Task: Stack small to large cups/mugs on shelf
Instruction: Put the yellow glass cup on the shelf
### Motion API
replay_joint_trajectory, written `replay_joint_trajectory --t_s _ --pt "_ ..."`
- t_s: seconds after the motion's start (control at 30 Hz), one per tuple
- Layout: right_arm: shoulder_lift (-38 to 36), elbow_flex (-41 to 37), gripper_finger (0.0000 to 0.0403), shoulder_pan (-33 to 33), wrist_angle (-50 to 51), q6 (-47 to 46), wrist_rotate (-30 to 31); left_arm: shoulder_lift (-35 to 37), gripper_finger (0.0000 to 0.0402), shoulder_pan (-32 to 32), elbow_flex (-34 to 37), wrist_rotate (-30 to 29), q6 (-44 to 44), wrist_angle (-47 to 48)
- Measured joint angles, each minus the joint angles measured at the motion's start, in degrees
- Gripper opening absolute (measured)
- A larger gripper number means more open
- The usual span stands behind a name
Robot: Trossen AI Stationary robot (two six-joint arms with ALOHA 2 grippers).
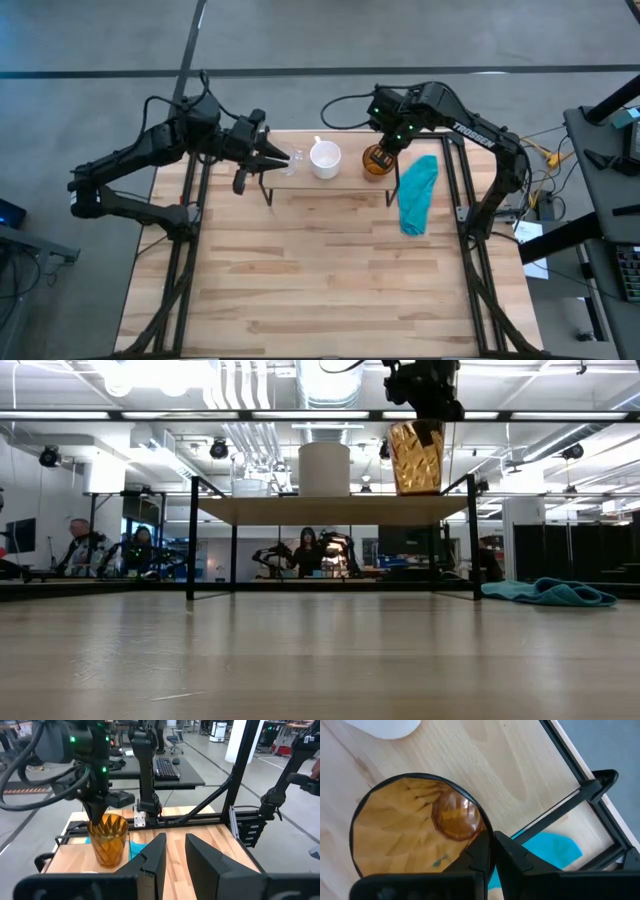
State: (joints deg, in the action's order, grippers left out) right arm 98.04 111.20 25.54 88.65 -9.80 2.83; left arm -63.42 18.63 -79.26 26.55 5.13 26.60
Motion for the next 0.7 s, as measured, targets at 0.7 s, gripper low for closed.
replay_joint_trajectory --t_s 0.7 --pt "0.11 0.05 0.0092 -0.02 -7.26 4.04 3.41 0.57 0.0059 0.0 -0.15 0.04 -0.17 -0.64"
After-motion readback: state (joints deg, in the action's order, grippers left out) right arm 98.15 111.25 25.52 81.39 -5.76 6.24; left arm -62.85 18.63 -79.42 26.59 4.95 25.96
